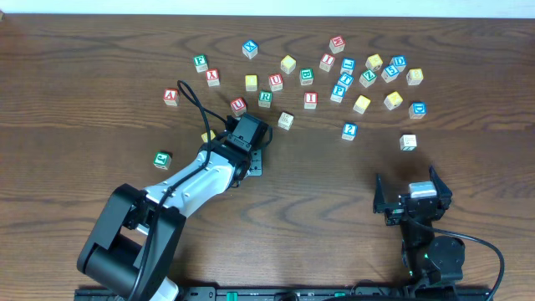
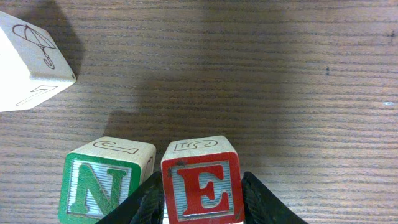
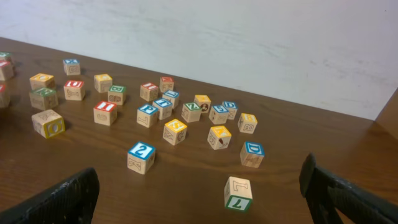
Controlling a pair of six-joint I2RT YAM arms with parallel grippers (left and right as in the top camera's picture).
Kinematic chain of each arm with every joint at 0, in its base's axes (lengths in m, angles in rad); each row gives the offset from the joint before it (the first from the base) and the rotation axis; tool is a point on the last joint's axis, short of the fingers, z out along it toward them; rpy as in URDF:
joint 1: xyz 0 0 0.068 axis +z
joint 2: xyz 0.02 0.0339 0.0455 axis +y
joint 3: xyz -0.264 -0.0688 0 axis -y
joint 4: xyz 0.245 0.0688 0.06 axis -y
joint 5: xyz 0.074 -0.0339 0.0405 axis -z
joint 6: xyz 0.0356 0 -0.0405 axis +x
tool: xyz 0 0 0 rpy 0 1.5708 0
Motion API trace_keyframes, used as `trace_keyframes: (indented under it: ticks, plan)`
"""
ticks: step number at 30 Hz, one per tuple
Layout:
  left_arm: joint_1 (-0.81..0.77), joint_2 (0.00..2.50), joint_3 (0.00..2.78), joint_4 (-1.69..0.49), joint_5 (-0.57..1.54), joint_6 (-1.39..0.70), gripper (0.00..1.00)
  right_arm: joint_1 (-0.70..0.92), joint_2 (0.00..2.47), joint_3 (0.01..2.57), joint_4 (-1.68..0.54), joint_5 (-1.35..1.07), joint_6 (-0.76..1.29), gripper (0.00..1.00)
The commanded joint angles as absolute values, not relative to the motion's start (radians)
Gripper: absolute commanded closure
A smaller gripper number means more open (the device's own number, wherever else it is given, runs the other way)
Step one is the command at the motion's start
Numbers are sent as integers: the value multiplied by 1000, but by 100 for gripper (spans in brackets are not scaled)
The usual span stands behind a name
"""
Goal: Spell out NEURIPS
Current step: 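Lower the E block onto the table right of the N block, then open the left gripper and release the E block beside N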
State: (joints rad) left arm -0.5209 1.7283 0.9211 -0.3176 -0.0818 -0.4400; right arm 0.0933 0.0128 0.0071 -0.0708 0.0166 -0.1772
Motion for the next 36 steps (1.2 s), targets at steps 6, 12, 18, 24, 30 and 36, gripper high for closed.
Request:
trace_keyframes:
  ticks: [6,12,18,24,30,36]
  plan:
    - [-522,1742,911,-323,-98,-431,60,84,8,6,-75,16,-184,1]
    - [-522,1741,911,-319,-98,-431,60,84,8,6,-75,16,-184,1]
    - [-522,1737,932,-343,-90,-426,60,84,8,6,-75,16,-184,1]
    - [-522,1735,949,-369,-90,-423,60,84,8,6,-75,16,-184,1]
    - [-522,1726,950,-373,-87,-422,61,84,8,6,-75,15,-184,1]
    - [-522,1724,950,-372,-88,-417,60,84,8,6,-75,16,-184,1]
